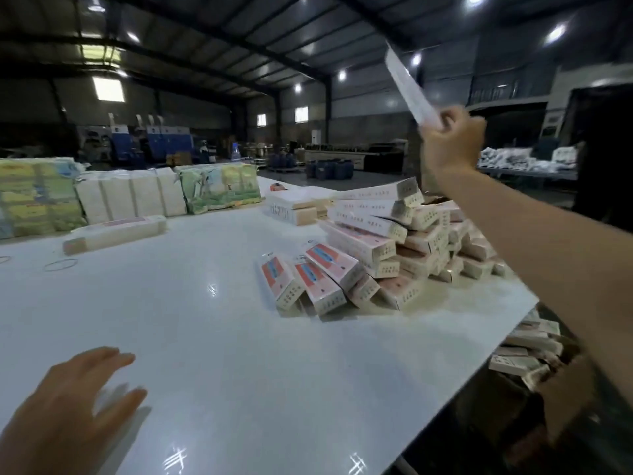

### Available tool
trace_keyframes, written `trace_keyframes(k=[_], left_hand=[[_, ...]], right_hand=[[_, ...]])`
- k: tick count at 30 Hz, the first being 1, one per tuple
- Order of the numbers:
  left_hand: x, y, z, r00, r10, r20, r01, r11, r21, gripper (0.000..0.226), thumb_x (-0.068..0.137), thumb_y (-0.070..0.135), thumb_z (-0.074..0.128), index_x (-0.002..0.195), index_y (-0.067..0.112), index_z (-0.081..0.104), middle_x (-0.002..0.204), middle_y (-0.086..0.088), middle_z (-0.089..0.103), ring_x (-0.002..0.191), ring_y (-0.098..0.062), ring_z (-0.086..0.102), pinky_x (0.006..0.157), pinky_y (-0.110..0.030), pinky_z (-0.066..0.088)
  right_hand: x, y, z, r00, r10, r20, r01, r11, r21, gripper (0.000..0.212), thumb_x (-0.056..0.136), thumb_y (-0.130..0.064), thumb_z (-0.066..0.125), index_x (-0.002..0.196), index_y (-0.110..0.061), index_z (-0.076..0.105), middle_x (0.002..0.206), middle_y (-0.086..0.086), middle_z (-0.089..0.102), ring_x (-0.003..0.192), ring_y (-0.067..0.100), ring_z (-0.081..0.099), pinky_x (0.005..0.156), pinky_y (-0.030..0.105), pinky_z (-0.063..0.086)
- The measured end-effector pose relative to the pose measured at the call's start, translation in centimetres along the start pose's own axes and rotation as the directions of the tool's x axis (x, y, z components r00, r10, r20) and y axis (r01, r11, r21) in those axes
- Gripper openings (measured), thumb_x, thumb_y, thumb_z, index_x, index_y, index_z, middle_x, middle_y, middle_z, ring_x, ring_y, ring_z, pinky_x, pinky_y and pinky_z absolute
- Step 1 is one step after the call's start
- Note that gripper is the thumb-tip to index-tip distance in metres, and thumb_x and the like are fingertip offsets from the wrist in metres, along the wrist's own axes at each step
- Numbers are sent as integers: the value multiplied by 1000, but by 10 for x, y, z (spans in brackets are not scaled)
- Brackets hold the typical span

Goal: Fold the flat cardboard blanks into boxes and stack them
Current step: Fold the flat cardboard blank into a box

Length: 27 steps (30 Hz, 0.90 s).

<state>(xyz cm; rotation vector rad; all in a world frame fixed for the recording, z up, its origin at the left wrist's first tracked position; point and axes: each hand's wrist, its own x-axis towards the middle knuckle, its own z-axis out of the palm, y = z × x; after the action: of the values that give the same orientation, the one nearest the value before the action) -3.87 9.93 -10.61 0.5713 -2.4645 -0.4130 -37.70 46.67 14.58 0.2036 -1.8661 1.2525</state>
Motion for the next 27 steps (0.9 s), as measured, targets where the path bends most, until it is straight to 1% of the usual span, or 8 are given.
trace_keyframes(k=[3, 6, 8, 10, 13, 17, 22, 27], left_hand=[[1, 5, 1, 1000, 5, 6, -5, 1000, 5, 62, 58, 62, 52, 100, 21, 72, 103, -11, 66, 93, -40, 61, 80, -60, 48], [1, 7, -3, 999, 1, 34, -2, 1000, 9, 61, 58, 63, 50, 97, 22, 72, 98, -9, 67, 93, -39, 61, 81, -57, 47], [2, 8, -6, 998, -32, 62, 33, 999, -10, 63, 56, 67, 47, 96, 25, 70, 100, -6, 67, 101, -35, 59, 88, -55, 45], [3, 10, -8, 994, -37, 107, 38, 999, -1, 70, 54, 70, 44, 97, 22, 71, 103, -6, 68, 106, -33, 57, 92, -52, 43], [2, 19, -12, 995, 3, 101, -3, 1000, -7, 66, 57, 65, 46, 92, 16, 73, 99, -8, 69, 101, -33, 59, 90, -50, 44], [-6, 36, -21, 996, 17, 84, -18, 1000, 13, 44, 71, 48, 53, 99, 20, 70, 105, 5, 65, 105, -22, 54, 91, -37, 40], [-12, 46, -25, 998, 9, 66, -10, 1000, 20, 24, 88, 35, 59, 108, 23, 66, 115, 8, 60, 111, -14, 48, 94, -31, 38], [-18, 52, -28, 996, -22, 82, 19, 999, 36, 25, 89, 35, 54, 109, 26, 64, 117, 12, 57, 113, -11, 45, 94, -28, 37]], right_hand=[[16, 60, -15, 973, 202, 111, -154, 927, -342, 28, 87, -33, 58, 108, -15, 65, 117, 14, 55, 109, 32, 53, 88, 33, 46], [2, 91, -20, 938, 268, 220, -151, 886, -438, 30, 89, -38, 56, 69, -15, 59, 87, 11, 62, 85, 30, 59, 66, 30, 43], [-10, 97, -20, 919, 293, 263, -141, 869, -475, 32, 91, -39, 52, 76, -14, 63, 91, 12, 65, 81, 30, 59, 62, 30, 42], [-15, 92, -19, 938, 264, 223, -115, 847, -519, 35, 95, -39, 45, 101, -12, 67, 114, 16, 61, 101, 34, 55, 83, 40, 47], [-18, 49, -20, 992, 83, 94, -42, 928, -371, 35, 97, -27, 42, 124, -10, 58, 131, 18, 49, 123, 35, 41, 102, 47, 36], [-61, -43, -13, 948, -253, 194, 241, 967, 85, 34, 95, -17, 46, 126, -10, 57, 128, 8, 57, 122, 22, 47, 105, 32, 34], [-203, -98, 11, 608, -573, 549, 444, 819, 363, 23, 93, -16, 54, 111, -14, 69, 114, -4, 65, 108, 12, 53, 94, 27, 37], [-314, -77, 56, 236, -351, 906, 388, 889, 243, 27, 94, -21, 49, 109, -10, 70, 121, 4, 63, 115, 21, 53, 97, 24, 36]])
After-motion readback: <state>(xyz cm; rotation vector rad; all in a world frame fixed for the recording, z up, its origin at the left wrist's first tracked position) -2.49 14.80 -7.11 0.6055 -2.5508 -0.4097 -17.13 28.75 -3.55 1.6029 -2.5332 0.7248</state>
